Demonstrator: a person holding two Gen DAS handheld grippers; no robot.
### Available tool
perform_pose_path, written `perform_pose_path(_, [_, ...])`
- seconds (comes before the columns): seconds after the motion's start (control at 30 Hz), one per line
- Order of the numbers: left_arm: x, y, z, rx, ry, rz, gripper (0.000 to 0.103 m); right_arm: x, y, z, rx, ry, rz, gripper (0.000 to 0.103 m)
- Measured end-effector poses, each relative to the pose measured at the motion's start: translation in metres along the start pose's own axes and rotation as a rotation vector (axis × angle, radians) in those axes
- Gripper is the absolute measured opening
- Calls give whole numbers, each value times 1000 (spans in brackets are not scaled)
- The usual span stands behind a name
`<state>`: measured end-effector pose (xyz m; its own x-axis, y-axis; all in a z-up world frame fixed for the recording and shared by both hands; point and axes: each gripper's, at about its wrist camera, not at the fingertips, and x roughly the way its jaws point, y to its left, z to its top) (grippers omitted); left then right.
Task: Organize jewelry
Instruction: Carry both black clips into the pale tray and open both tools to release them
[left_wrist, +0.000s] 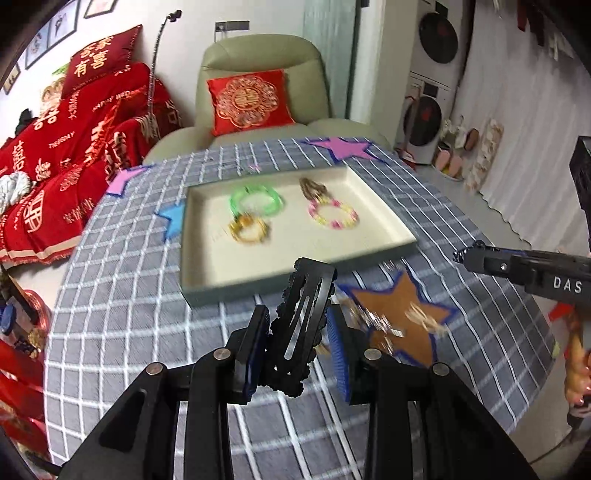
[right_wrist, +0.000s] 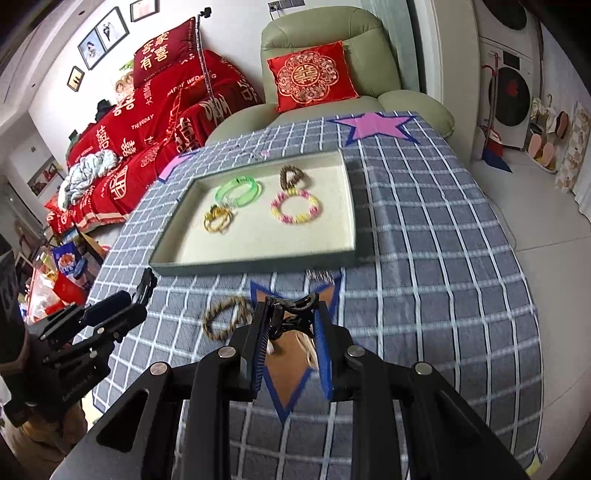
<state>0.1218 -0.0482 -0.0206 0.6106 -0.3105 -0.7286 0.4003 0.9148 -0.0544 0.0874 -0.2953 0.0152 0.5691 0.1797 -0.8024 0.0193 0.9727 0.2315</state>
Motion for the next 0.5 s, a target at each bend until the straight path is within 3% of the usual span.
perform_pose_path(0.27, [33,28,42,-56,6,36,41,35,13,50,-39,5,15,26])
perform_pose_path(0.5, [81,47,66,-102,50,68,41,89,17,85,-67,43,-6,26])
